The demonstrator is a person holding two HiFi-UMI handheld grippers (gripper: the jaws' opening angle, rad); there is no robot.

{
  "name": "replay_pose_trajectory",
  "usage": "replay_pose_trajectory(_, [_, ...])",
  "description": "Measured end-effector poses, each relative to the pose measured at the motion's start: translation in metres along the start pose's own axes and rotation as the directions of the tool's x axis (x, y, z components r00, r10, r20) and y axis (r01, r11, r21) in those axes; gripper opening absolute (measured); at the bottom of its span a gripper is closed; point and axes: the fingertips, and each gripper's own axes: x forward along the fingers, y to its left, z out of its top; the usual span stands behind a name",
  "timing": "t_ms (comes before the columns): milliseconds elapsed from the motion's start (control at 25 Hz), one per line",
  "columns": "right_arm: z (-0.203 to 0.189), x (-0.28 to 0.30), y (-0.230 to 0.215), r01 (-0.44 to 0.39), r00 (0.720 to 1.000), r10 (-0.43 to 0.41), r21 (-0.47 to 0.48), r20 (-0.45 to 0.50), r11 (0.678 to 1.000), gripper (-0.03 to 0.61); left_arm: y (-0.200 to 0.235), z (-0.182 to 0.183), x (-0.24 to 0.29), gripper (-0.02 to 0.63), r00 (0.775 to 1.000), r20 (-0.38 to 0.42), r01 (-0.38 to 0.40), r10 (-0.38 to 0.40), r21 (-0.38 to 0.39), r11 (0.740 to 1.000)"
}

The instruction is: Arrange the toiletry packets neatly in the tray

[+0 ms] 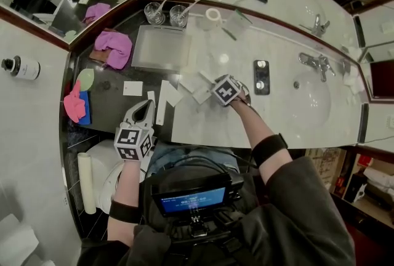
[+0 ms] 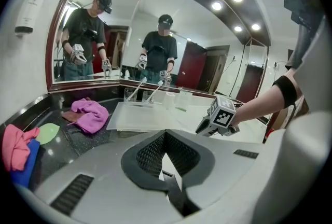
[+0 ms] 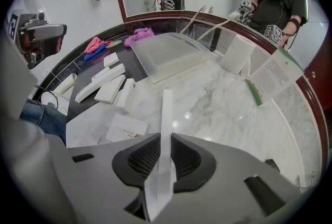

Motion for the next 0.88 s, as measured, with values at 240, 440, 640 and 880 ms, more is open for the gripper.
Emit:
replay_pose_trajectory(240, [-0.005,-0.011,0.003,0.019,0.999,-0.02,0.032,0.042,0.999,0.078,0.0,-0.001,0.001,0.0,1.0,0.0,0.006,-0.006,0.004,1.0])
replay_pose_trajectory(440, [0.008,-0.031,0.007,0.035,0.988,-0.042,0.048,0.147,0.998,0.078,0.0,0.004,0.008,0.0,1.0,0.005,0.019,-0.019,0.013,1.0])
replay_pose_trajectory(640, [0.039,-0.079,0.012,0.107,0.945,-0.112,0.032,0.308,0.994,0.078,-0.002,0.008,0.016,0.0,0.999,0.004,0.037,-0.037,0.027,0.999])
replay_pose_trajectory(880, [0.057,-0.097,0.018,0.167,0.917,-0.143,-0.033,0.371,0.985,0.078,-0.001,0.008,0.026,0.0,0.999,-0.011,0.054,-0.053,0.041,0.998])
